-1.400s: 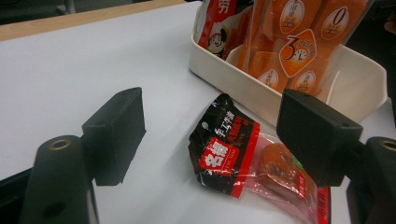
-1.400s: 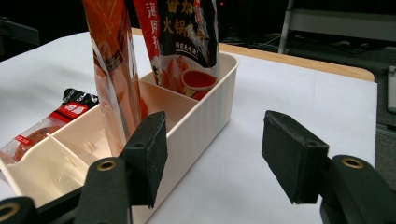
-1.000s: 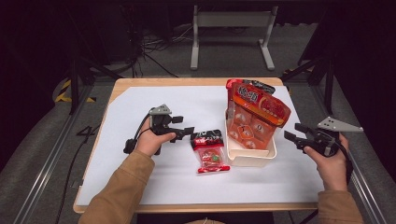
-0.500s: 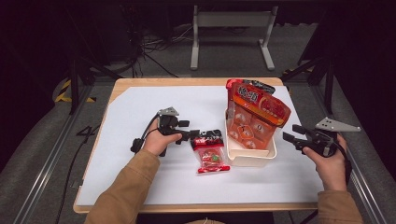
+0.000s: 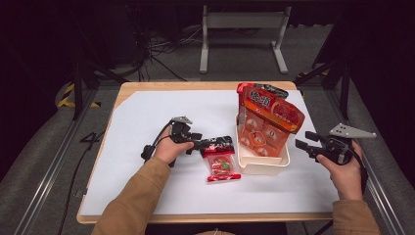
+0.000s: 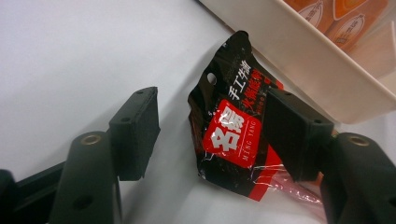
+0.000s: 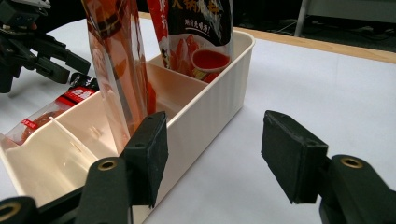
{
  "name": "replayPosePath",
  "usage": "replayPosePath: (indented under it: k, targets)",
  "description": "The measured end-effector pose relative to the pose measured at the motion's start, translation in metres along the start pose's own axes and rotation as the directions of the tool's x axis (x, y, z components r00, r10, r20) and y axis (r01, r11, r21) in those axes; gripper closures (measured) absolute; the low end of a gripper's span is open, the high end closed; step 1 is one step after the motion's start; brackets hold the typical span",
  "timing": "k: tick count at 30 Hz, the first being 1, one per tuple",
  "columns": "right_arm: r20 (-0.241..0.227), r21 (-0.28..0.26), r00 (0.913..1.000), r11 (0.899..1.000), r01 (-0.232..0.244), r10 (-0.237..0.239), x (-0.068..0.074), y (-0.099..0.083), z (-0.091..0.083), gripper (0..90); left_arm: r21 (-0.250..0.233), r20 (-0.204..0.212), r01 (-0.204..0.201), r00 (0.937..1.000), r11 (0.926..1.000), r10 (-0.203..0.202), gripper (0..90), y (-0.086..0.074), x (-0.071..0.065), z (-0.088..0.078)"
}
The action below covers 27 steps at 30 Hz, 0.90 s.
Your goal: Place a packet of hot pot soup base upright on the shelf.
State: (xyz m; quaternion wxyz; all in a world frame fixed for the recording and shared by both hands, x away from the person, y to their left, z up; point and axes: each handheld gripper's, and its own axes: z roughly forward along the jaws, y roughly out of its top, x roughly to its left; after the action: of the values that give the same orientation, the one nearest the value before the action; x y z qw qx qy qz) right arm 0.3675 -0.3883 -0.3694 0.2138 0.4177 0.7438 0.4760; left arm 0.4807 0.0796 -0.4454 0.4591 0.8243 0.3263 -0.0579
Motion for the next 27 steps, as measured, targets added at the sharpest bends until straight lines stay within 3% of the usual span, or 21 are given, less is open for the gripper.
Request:
replayPosePath:
  k: [7, 14, 16, 27]
  targets:
    - [-0.006, 0.001, 1.0000, 1.000, -0.002, 0.002, 0.000, 0.000, 0.000, 40.7, 0.026, 0.024, 0.012, 0.9996, 0.9996, -0.013, 46.6, -0.002, 0.001, 0.005]
    - [-0.009, 0.000, 1.0000, 1.000, -0.002, 0.002, 0.000, 0.000, 0.001, 40.5, 0.044, 0.074, 0.013, 0.9971, 0.9989, -0.016, 55.4, -0.004, -0.001, 0.010]
    - [-0.010, 0.000, 1.0000, 1.000, -0.001, 0.001, 0.000, 0.000, 0.001, 40.5, 0.047, 0.071, 0.014, 0.9973, 0.9988, -0.018, 56.3, -0.004, -0.001, 0.011]
    - [-0.016, 0.001, 0.9999, 1.000, -0.001, 0.001, 0.001, 0.000, 0.001, 40.5, 0.051, 0.022, 0.005, 0.9997, 0.9987, -0.006, 82.7, -0.004, -0.001, 0.007]
